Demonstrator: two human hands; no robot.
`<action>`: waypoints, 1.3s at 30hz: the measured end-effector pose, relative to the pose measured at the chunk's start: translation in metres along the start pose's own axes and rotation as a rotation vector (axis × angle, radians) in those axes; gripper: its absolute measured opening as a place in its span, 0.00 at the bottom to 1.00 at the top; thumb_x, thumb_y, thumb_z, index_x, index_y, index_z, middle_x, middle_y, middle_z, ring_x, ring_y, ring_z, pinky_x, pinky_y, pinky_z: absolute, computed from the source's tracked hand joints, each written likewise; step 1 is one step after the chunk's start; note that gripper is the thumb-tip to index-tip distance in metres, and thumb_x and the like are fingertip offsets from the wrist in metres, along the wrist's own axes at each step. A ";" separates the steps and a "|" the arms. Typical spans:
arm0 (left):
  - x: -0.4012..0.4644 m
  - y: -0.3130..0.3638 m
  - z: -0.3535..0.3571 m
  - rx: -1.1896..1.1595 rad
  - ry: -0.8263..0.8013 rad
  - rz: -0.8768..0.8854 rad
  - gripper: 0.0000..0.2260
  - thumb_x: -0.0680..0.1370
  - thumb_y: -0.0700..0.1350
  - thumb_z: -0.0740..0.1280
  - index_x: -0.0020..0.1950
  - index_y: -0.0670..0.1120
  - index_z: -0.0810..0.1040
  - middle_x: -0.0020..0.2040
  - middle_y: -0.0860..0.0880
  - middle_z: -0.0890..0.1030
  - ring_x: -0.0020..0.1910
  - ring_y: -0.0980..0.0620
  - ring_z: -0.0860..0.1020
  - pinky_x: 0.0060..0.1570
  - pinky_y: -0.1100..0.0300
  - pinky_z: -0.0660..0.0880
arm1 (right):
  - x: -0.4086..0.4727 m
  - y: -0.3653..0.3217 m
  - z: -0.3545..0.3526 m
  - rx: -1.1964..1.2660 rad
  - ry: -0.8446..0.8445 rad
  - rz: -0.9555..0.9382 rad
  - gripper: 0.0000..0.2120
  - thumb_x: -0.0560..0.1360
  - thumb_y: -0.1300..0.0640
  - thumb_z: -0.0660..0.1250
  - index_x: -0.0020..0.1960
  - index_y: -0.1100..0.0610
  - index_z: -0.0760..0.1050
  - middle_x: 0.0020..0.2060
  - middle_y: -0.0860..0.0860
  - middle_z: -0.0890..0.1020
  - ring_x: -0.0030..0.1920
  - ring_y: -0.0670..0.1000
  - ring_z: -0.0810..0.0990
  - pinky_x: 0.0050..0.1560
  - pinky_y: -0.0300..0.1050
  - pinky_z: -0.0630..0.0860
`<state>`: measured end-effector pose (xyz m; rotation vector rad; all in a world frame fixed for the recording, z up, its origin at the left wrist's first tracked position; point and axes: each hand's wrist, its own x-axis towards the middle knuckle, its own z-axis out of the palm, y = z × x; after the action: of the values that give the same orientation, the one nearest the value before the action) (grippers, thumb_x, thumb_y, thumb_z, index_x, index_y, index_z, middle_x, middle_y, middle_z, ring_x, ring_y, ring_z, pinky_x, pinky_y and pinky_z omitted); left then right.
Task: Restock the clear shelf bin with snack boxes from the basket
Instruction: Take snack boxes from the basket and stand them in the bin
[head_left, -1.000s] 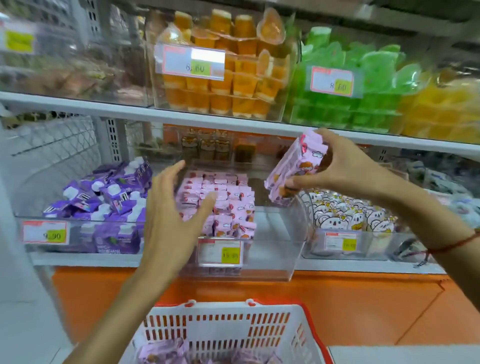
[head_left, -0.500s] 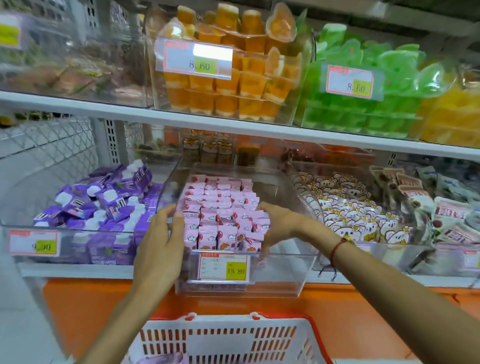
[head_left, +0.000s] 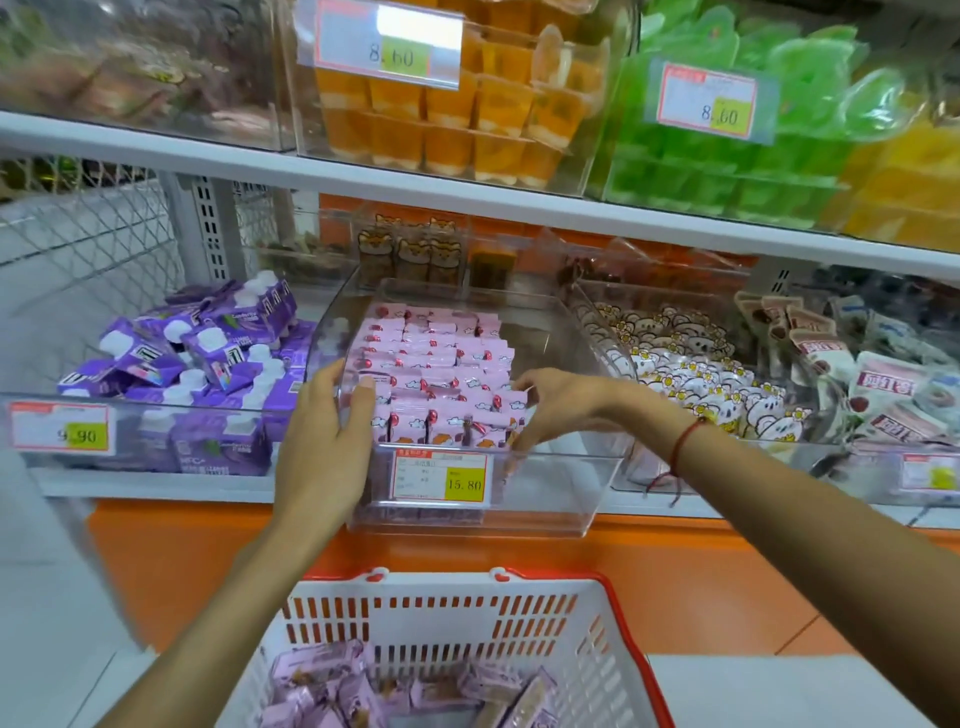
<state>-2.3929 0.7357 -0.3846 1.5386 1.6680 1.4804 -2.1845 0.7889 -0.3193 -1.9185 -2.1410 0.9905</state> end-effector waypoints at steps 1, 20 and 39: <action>0.001 -0.001 -0.001 -0.026 -0.012 -0.004 0.19 0.81 0.51 0.56 0.71 0.50 0.65 0.69 0.48 0.71 0.64 0.50 0.70 0.55 0.58 0.64 | -0.002 0.003 -0.005 0.053 -0.033 0.022 0.31 0.67 0.69 0.74 0.67 0.62 0.67 0.57 0.55 0.77 0.45 0.47 0.81 0.39 0.32 0.77; 0.050 0.068 0.053 0.620 -0.789 0.596 0.18 0.76 0.49 0.65 0.66 0.52 0.74 0.43 0.51 0.79 0.44 0.51 0.74 0.46 0.53 0.74 | -0.020 0.006 0.003 -0.055 0.029 0.002 0.19 0.77 0.62 0.63 0.67 0.66 0.66 0.56 0.58 0.77 0.51 0.54 0.80 0.54 0.47 0.78; 0.032 0.064 0.045 0.439 -0.569 0.479 0.17 0.74 0.55 0.67 0.62 0.52 0.77 0.60 0.54 0.79 0.59 0.53 0.76 0.58 0.54 0.73 | -0.087 0.057 0.047 -0.423 0.623 -0.447 0.13 0.78 0.54 0.63 0.62 0.49 0.73 0.53 0.48 0.80 0.55 0.50 0.78 0.49 0.48 0.75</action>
<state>-2.3356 0.7706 -0.3330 2.4450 1.3797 0.7414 -2.1413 0.6901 -0.3561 -1.4732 -2.3066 -0.1405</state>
